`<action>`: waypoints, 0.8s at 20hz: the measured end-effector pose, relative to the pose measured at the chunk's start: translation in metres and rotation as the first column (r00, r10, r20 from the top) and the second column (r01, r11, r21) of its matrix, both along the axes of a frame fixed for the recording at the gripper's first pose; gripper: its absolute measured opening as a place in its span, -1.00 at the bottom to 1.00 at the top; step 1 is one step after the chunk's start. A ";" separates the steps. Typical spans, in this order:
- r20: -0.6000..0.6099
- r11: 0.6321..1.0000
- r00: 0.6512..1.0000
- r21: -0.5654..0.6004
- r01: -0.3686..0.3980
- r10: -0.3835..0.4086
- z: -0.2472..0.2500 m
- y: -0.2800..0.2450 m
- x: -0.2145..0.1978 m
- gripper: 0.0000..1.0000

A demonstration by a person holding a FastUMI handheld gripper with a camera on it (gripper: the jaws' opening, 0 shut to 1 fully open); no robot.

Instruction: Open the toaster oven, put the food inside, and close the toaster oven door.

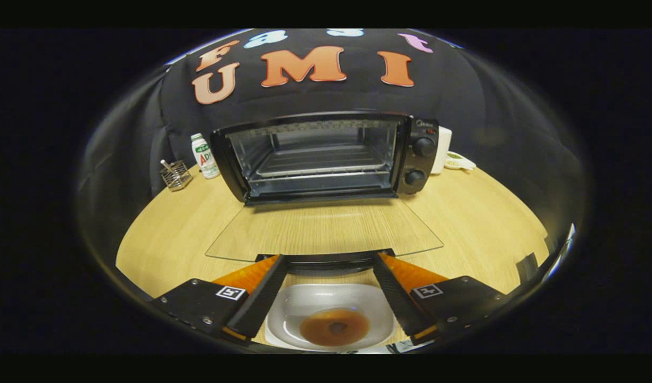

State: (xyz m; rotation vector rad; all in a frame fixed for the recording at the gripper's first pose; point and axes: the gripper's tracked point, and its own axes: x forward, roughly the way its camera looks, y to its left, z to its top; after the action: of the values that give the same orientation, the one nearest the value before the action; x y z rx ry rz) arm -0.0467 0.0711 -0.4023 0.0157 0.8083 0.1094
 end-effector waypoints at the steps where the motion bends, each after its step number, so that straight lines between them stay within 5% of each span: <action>1: -0.013 1.000 1.000 -0.002 0.000 0.000 -0.005 0.000 -0.003 0.96; 16: 0.031 1.000 0.999 0.002 0.020 -0.020 0.044 -0.002 -0.030 0.95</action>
State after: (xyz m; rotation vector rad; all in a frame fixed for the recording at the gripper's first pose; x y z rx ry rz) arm -0.0772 0.0690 -0.3579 0.0234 0.7772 0.0908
